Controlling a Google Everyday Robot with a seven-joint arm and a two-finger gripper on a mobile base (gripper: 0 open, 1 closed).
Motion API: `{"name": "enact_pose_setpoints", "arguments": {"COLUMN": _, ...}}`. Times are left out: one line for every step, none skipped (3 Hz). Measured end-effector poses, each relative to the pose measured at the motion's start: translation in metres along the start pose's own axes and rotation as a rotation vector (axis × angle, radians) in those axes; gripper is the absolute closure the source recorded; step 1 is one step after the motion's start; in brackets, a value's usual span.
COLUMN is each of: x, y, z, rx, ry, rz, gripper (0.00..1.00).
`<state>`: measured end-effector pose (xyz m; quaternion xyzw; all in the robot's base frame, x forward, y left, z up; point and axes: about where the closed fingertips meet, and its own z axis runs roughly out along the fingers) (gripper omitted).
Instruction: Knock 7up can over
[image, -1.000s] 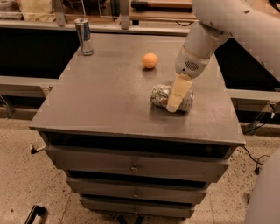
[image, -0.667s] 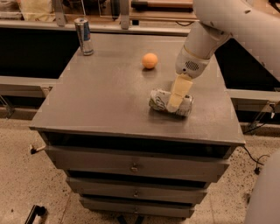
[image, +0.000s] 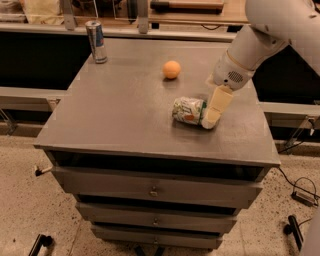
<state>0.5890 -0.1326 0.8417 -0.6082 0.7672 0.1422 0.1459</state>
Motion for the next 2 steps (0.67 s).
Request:
{"name": "enact_pose_setpoints", "arguments": {"x": 0.0103, "y": 0.0001, "z": -0.0069, "rx": -0.010, "ry": -0.036, "rz": -0.046, "gripper": 0.00}}
{"name": "enact_pose_setpoints", "arguments": {"x": 0.0103, "y": 0.0000, "z": -0.0067, "rx": -0.010, "ry": -0.036, "rz": -0.047, "gripper": 0.00}}
